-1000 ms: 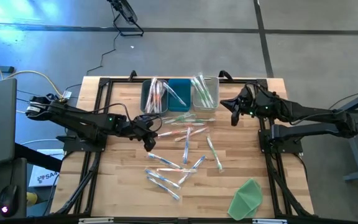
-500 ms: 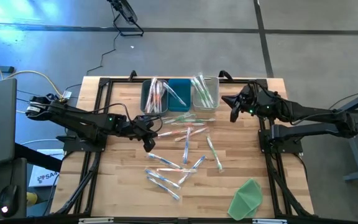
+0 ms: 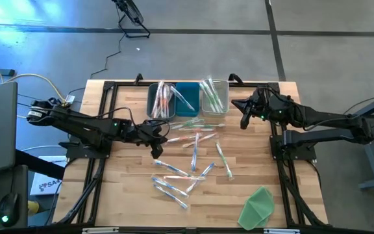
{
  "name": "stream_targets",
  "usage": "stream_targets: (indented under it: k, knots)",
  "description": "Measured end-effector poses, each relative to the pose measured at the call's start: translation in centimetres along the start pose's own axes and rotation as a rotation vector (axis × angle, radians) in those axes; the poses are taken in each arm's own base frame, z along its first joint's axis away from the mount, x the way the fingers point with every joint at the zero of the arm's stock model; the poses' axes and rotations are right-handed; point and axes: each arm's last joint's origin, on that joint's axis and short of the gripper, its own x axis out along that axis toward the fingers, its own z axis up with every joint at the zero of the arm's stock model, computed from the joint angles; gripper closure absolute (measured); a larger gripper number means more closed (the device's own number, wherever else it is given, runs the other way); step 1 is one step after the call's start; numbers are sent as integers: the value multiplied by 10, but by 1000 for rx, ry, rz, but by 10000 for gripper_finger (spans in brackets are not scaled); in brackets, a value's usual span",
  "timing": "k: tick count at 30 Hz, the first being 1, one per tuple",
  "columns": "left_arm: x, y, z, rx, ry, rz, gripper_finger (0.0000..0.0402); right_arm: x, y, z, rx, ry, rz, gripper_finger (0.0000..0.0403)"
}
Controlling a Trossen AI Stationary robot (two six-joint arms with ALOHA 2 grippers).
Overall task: Pick & Place Toothbrushes
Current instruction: Put the blue toothbrush into the blue bin
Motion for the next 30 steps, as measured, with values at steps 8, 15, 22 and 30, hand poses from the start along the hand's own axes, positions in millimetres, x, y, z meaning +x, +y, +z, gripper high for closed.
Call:
stream_targets:
  k: [8, 15, 22, 30]
  knots:
    - [-8, -8, 13, 98, 13, -50, 402, 0, -2, 0, -23, -1, -10, 401]
    - [-15, -11, 19, 191, 63, -23, 402, 1, -4, 1, -11, -1, -23, 401]
    - [-1, -30, 10, 333, 179, -15, 402, 1, -4, 0, -9, -1, -22, 401]
    - [20, -30, 0, 386, 256, 24, 402, 1, -4, 1, -10, -6, -22, 401]
